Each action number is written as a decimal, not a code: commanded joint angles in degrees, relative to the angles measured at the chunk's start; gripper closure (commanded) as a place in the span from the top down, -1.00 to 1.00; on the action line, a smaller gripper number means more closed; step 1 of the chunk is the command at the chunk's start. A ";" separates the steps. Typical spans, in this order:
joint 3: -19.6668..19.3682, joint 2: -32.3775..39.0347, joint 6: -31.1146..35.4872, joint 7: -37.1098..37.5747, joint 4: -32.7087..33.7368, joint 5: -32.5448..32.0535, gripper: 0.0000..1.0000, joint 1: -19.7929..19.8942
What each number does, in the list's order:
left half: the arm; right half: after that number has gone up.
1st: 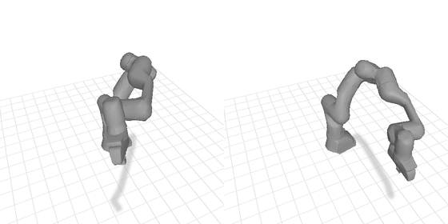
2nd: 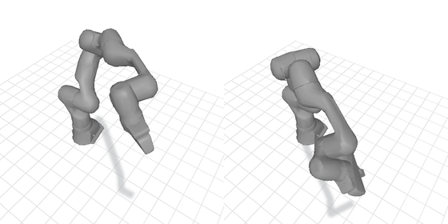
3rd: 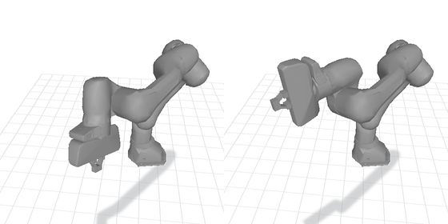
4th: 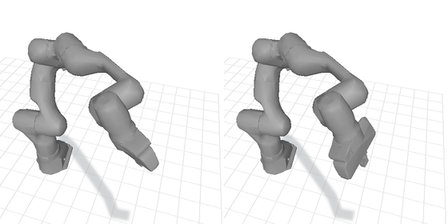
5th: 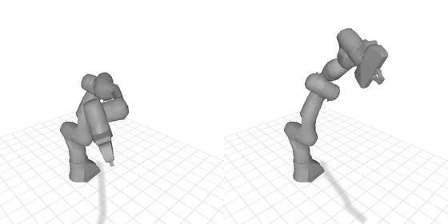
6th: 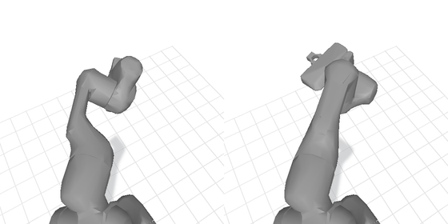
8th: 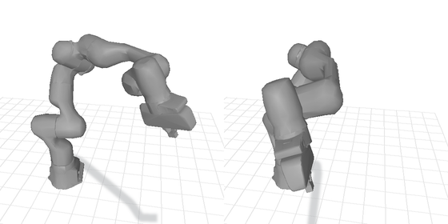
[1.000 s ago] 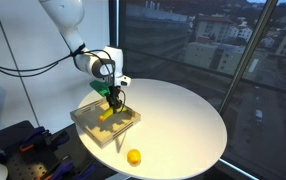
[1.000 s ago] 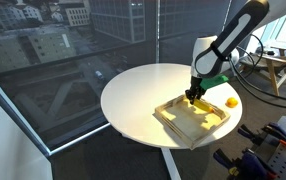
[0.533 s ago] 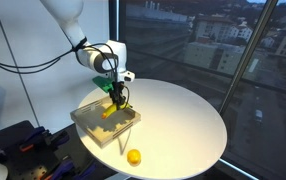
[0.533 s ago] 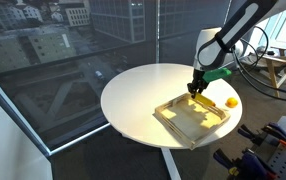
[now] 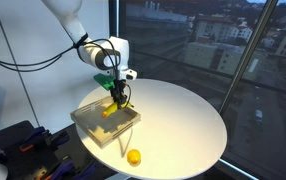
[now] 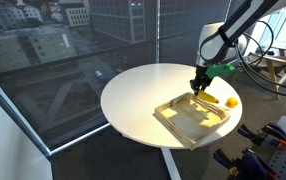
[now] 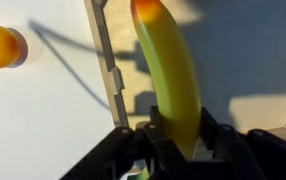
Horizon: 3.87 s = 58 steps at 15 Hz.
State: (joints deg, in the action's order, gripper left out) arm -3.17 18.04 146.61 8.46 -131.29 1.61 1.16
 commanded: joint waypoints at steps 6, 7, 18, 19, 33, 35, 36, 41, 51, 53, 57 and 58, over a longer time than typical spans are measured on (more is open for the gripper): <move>-1.60 -1.32 -3.90 -0.55 1.37 0.57 -0.68 2.01; -1.79 -1.27 -3.90 -0.58 1.49 0.64 -0.68 2.28; -3.21 0.74 -3.42 -1.22 3.32 1.42 -0.68 4.93; -3.15 1.15 -3.46 -1.41 3.70 1.57 -0.68 5.18; -3.42 10.59 -5.11 -0.77 14.00 2.51 -0.68 6.83; -3.46 11.31 -5.44 -0.83 15.02 2.62 -0.68 7.18; -3.53 11.50 -5.57 -0.86 15.43 2.67 -0.68 7.39; -4.26 12.14 -6.48 -0.79 16.90 2.64 -0.68 8.36; -5.39 14.07 -7.92 -0.97 19.71 3.23 -0.68 11.29; -5.47 14.73 -8.11 -1.00 20.38 3.37 -0.68 11.80; -5.45 16.10 -7.92 -1.23 21.34 3.90 -0.68 12.48; -5.41 16.42 -7.70 -1.30 21.46 4.06 -0.68 12.61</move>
State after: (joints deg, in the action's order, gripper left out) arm -8.74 33.15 140.42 8.47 -112.17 3.92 13.03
